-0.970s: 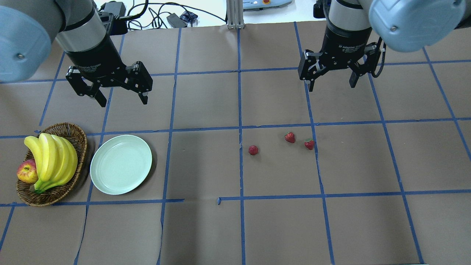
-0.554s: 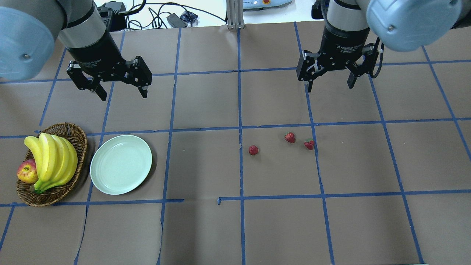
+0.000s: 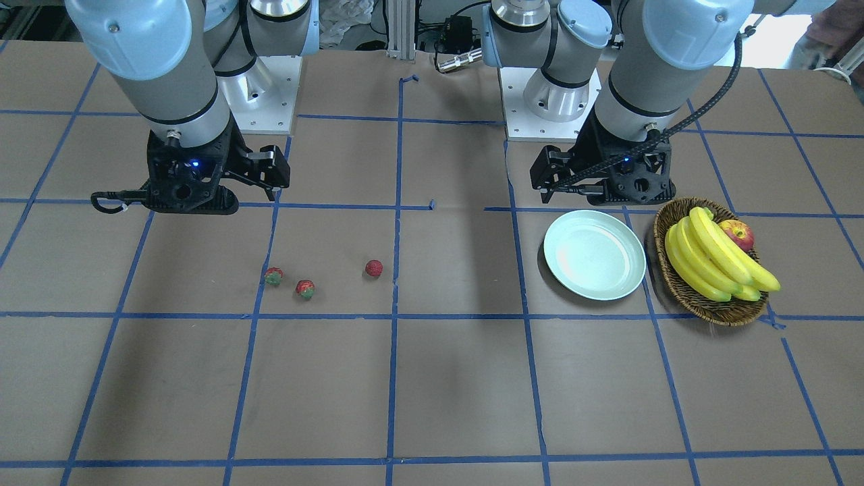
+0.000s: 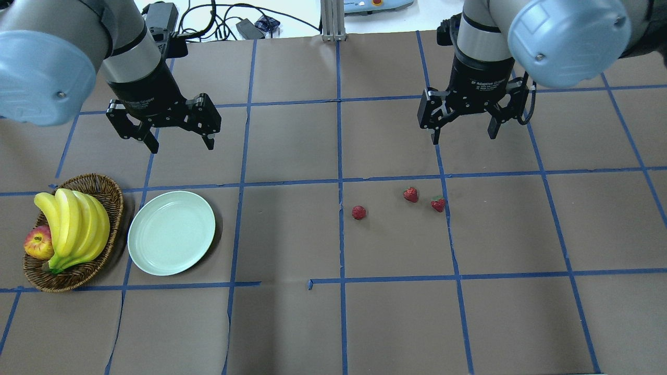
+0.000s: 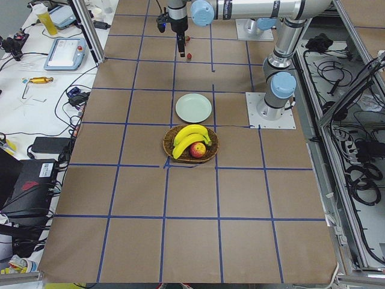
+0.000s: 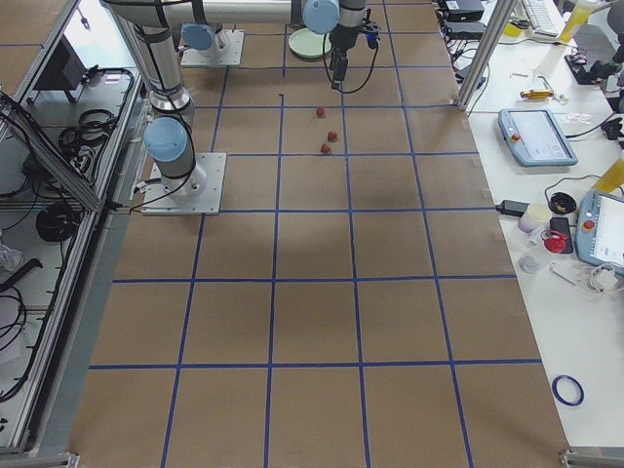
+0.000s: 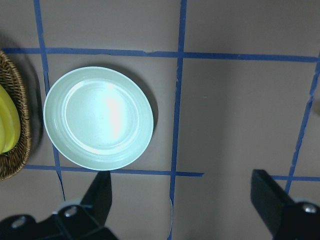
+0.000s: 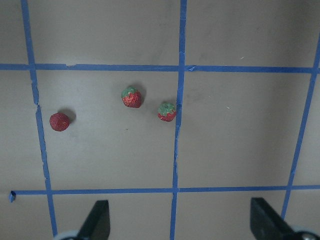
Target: Collect all strawberries into plate
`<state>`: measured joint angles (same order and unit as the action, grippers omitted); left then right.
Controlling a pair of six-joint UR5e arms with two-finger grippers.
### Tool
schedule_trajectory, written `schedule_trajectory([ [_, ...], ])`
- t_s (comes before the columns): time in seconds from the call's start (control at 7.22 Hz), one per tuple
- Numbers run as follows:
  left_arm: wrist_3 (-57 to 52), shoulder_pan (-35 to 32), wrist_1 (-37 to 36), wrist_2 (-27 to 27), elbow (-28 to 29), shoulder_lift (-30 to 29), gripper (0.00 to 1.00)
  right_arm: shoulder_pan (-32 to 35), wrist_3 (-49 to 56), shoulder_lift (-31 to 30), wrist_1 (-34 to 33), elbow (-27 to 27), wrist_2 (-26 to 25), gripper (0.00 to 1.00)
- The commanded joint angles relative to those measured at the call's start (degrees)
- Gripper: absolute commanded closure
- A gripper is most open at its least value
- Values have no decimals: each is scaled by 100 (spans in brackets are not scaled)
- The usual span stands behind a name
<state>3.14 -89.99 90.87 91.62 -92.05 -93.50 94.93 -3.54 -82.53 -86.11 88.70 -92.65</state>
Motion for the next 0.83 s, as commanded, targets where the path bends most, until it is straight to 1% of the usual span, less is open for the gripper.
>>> schedule_trajectory([
  [0.0, 12, 8, -8, 5, -58, -115, 0, 34, 90, 183, -613, 461, 11, 0],
  [0.14, 29, 8, -8, 14, -67, -150, 0, 86, 247, 428, -1218, 690, 11, 0],
  [0.28, 29, 8, -8, 14, -76, -186, 0, 200, 484, 648, -1650, 823, 2, 0],
  [0.42, 29, 8, -8, 14, -85, -203, 0, 279, 556, 763, -1811, 867, 2, 0],
  [0.55, 20, 8, -8, 14, -119, -230, 0, 289, 600, 869, -1978, 894, 11, 7],
  [0.69, 12, 8, -17, 14, -137, -256, 0, 367, 792, 1114, -2136, 955, 11, 8],
])
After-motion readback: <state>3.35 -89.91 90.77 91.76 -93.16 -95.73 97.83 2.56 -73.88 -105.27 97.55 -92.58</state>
